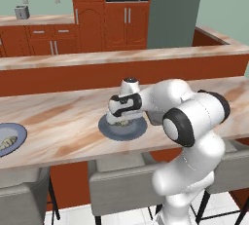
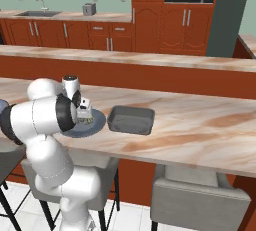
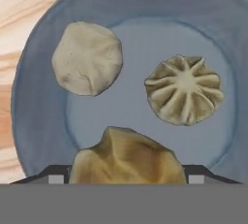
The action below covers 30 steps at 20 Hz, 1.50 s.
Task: Place two dumplings into each of the tupperware containers and then place the containers in the fridge.
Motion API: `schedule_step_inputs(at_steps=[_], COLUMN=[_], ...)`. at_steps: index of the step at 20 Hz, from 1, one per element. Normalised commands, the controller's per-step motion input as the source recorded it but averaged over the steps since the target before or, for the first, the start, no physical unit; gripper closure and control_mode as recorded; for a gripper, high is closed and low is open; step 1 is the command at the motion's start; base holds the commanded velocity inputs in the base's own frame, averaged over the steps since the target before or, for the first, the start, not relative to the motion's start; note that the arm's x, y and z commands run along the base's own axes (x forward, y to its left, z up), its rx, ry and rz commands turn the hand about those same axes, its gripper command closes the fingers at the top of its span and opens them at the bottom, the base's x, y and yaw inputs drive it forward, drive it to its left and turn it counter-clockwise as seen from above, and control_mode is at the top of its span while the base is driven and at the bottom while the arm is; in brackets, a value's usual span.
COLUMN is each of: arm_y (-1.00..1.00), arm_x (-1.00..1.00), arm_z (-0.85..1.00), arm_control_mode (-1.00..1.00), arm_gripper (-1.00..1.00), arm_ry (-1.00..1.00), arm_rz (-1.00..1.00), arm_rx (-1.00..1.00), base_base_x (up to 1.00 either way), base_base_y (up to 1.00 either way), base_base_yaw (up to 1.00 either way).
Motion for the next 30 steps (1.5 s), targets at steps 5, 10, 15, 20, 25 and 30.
schedule_step_inputs(at_steps=[5, 10, 15, 20, 25, 30], arm_y=[-0.93, -0.82, -0.56, -0.42, -0.52, -0.28], arm_x=[-0.09, 0.04, 0.28, 0.41, 0.43, 0.26], arm_z=[0.29, 0.08, 0.27, 0.30, 0.06, -0.40], arm_control_mode=[-1.00, -1.00, -1.00, -1.00, -1.00, -1.00], arm_gripper=[1.00, 1.00, 1.00, 1.00, 1.00, 1.00], arm_ry=[0.00, 0.03, 0.07, 0.16, 0.10, 0.00], arm_rz=[0.00, 0.00, -0.02, -0.03, -0.01, 0.00], arm_rx=[0.00, 0.00, 0.00, -0.01, 0.00, 0.00], base_base_x=[0.00, 0.00, 0.00, 0.00, 0.00, 0.00], base_base_y=[0.00, 0.00, 0.00, 0.00, 0.00, 0.00], base_base_yaw=[0.00, 0.00, 0.00, 0.00, 0.00, 0.00])
